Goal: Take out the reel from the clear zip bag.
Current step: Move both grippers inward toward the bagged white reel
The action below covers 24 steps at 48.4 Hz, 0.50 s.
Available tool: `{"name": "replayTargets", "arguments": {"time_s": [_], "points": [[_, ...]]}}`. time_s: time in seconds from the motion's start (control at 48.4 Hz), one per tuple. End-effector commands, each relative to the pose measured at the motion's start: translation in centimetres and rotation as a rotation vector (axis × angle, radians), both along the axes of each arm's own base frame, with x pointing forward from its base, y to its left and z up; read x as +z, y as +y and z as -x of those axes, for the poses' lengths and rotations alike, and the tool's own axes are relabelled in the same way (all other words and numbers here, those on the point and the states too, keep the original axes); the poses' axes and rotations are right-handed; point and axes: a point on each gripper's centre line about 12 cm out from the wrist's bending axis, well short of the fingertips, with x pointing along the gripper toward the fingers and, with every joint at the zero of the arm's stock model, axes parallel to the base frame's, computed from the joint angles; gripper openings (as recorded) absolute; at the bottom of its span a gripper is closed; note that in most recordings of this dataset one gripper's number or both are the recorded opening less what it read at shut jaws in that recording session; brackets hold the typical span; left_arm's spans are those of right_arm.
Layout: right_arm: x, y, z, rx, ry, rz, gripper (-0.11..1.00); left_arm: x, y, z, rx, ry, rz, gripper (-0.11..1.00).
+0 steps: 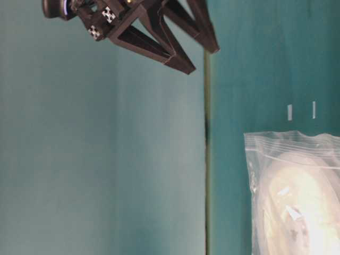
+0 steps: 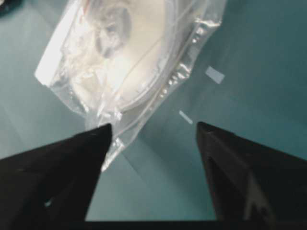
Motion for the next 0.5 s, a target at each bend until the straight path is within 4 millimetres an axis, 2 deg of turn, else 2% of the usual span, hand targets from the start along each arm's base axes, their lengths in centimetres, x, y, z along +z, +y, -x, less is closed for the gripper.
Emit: {"name": "replayTargets", "arguments": {"time_s": [0.0,0.165,0.269,0.475], "points": [[0.1,0.0,0.0,-0.016,-0.007,-0.021,0.89,-0.6,0.0,0.0,0.003,0.018,0.005,0.99],[-0.3,0.0,0.0,-0.025,0.003,-0.034,0.90,-2.6,0.1,1.0,0.012,0.051,0.010,0.91],[-0.5,0.0,0.0,-0.028,0.007,-0.033,0.90,-3.7,0.4,1.8,0.038,0.042,0.013,0.92],[-0.4,-0.1,-0.1,-0.031,-0.003,-0.028,0.90,-4.6,0.9,2.3,0.075,0.012,0.017,0.92]]}}
